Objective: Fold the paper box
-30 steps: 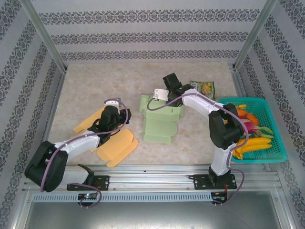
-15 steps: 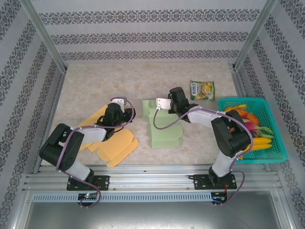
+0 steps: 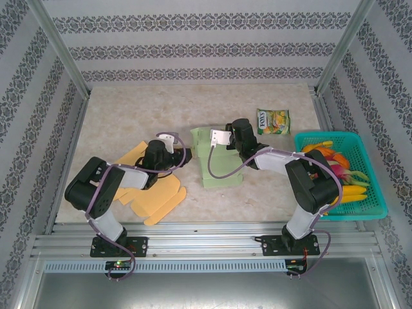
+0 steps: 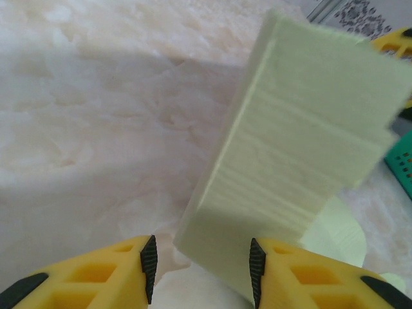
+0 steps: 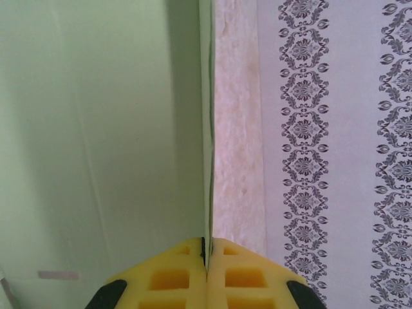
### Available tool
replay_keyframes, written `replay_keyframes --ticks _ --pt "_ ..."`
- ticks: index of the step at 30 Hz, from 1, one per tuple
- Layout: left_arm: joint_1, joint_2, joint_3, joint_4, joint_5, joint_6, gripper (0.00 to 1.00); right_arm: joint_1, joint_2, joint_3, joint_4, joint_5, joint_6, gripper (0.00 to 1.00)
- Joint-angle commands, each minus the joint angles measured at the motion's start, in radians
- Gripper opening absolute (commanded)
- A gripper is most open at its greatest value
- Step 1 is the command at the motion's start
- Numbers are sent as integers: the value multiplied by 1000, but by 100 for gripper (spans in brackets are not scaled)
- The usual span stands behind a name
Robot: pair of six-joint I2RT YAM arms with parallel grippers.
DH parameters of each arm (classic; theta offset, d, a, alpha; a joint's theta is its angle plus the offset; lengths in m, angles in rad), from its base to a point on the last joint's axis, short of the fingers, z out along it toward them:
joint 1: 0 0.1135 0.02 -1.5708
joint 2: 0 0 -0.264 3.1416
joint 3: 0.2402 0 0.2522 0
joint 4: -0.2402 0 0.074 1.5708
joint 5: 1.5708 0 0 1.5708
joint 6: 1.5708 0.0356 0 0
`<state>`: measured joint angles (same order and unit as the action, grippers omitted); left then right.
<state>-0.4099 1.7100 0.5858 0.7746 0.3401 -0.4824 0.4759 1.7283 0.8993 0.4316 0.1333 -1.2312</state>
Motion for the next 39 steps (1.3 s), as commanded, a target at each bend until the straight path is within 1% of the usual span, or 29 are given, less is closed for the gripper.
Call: replay_keyframes --ticks 1,8,12,17,19,22,32,39 --pt "10 16 46 32 -3 2 44 7 -21 -20 45 -38 -4 0" --pt "9 23 75 8 -11 33 45 5 -11 -23 47 -57 -10 0" --pt "10 40 83 -8 -39 57 46 3 -6 -23 58 -58 -1 0" --pt "8 69 97 20 -32 36 46 6 5 -34 80 -57 7 0" --pt "4 72 100 37 -28 27 49 10 13 -38 91 -47 7 0" --pt "-13 78 104 52 -28 25 51 10 23 -39 97 -41 13 0" --pt "-52 119 117 105 -46 14 48 20 32 -46 103 -20 41 0" --pt "-79 120 123 108 -76 23 48 36 33 -57 108 1 56 0"
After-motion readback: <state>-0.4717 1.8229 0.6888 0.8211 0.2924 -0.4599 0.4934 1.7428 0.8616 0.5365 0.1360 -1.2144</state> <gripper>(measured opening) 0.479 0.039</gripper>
